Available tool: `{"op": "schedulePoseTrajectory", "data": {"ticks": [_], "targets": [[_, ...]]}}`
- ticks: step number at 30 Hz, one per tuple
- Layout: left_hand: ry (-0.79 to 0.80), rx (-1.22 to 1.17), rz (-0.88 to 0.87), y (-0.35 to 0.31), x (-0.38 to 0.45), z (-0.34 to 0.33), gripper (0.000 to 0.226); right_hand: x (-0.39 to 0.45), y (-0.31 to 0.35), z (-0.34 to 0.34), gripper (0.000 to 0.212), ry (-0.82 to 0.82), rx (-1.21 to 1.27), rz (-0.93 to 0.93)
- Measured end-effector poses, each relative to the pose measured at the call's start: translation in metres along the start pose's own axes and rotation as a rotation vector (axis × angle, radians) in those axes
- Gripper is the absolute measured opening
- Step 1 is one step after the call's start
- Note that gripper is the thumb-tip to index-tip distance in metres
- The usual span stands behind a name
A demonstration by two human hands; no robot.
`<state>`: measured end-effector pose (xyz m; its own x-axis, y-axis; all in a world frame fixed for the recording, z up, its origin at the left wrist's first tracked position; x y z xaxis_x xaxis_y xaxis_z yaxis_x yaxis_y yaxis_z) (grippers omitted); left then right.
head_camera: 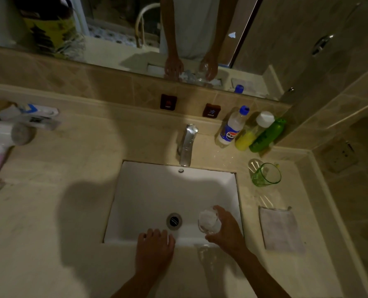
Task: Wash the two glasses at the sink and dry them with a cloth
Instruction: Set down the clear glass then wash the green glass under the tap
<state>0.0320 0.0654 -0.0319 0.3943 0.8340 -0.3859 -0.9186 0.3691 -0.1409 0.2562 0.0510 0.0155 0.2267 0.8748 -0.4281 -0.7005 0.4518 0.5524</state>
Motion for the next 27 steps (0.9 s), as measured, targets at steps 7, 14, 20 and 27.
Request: {"op": "schedulePoseTrajectory", "data": {"ticks": [7, 14, 20, 27], "targets": [[0.042, 0.013, -0.009, -0.004, -0.005, 0.010, 0.056, -0.001, 0.002, 0.001, 0.095, 0.042, -0.196, 0.008], [0.022, 0.052, 0.075, 0.003, -0.006, 0.002, 0.036, 0.000, 0.010, 0.012, 0.098, 0.035, -0.415, 0.015], [-0.041, -0.031, 0.133, 0.009, -0.002, -0.004, 0.025, 0.000, 0.019, 0.022, 0.093, -0.037, -0.544, 0.029], [-0.026, -0.086, 0.156, 0.014, 0.003, -0.014, 0.022, 0.006, 0.002, 0.010, 0.098, 0.121, -0.635, -0.156]]}}
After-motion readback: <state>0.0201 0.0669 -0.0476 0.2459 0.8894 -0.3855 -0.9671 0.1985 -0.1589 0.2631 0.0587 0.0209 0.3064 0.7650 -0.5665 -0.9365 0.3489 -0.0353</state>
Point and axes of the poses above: each hand's wrist, its own x-axis towards the middle knuckle, its own z-axis out of the back of the hand, y = z × x, the point moved 9 cm from there along x, towards the middle knuckle, and after that the axes turned 6 degrees about y, right-handed, at the moved point
